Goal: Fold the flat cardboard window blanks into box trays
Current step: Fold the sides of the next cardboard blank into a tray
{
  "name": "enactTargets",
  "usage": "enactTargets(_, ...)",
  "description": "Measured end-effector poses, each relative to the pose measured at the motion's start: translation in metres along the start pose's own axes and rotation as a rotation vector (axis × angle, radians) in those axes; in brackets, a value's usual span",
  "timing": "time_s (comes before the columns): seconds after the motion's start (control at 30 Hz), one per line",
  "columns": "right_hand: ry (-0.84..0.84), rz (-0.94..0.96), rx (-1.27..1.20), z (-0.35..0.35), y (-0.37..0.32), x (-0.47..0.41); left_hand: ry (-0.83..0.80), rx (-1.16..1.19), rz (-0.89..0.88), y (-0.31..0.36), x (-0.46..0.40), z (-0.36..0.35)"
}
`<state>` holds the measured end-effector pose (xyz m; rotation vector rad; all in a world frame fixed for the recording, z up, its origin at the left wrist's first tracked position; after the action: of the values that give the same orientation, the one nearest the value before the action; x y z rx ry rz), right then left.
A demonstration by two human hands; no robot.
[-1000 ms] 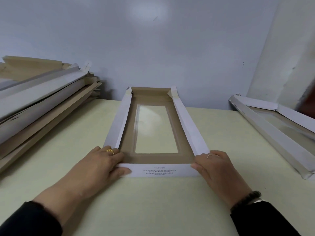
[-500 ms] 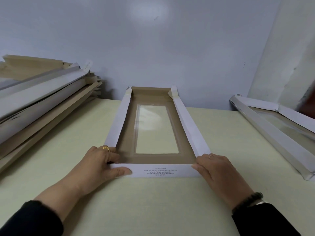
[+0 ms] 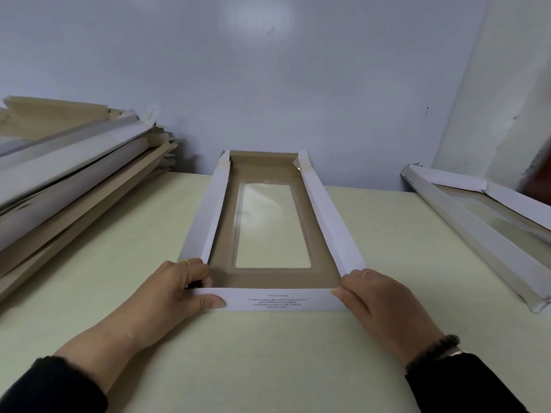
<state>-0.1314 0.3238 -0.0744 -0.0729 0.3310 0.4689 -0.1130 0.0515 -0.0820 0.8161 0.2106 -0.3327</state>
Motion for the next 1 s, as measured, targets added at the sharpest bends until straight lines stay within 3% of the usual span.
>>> enactTargets(0.1,0.031,0.043,-0.107,0.010,-0.011,0.004,-0.013,-0.171,-0.028,-0.003,-0.001,0.006)
enactTargets(0.3,-0.184,0.122,-0.518,0.005,-0.037,0.009,0.050,-0.432,0.107,-0.024,0.004,0.033)
enactTargets(0.4,-0.095,0.153,-0.248,-0.002,-0.024,0.002,0.105,-0.477,0.105,-0.012,0.006,0.032)
enactTargets(0.47,-0.007,0.114,-0.141,0.000,-0.019,-0.004,0.084,-0.434,-0.003,0.018,0.008,0.017)
enactTargets(0.6,0.112,0.254,-0.095,-0.001,-0.046,-0.006,-0.042,-0.282,-0.149,0.073,0.018,-0.040)
enactTargets(0.73,0.066,0.335,-0.082,-0.009,-0.062,-0.006,-0.131,-0.500,-0.240,0.089,0.019,-0.066)
enactTargets(0.87,0.011,0.179,-0.171,-0.013,-0.041,-0.014,-0.179,-0.484,-0.156,0.080,0.019,-0.046)
enactTargets(0.93,0.004,0.137,-0.136,-0.018,-0.028,-0.017,-0.074,-0.325,-0.158,0.068,0.021,-0.027)
enactTargets(1.0,0.010,0.093,-0.067,-0.019,-0.016,-0.020,-0.145,-0.250,-0.056,0.047,0.018,-0.010)
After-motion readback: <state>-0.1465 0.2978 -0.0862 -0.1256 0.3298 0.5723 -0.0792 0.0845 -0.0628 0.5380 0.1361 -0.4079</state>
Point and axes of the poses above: each hand's wrist, its own x-axis away from the middle knuckle, its own z-axis out of the back of the hand, y = z × x, the point moved 4 cm from there along -x, towards the middle knuckle, and after that the axes turned 9 degrees about x, right-handed, at the moved point
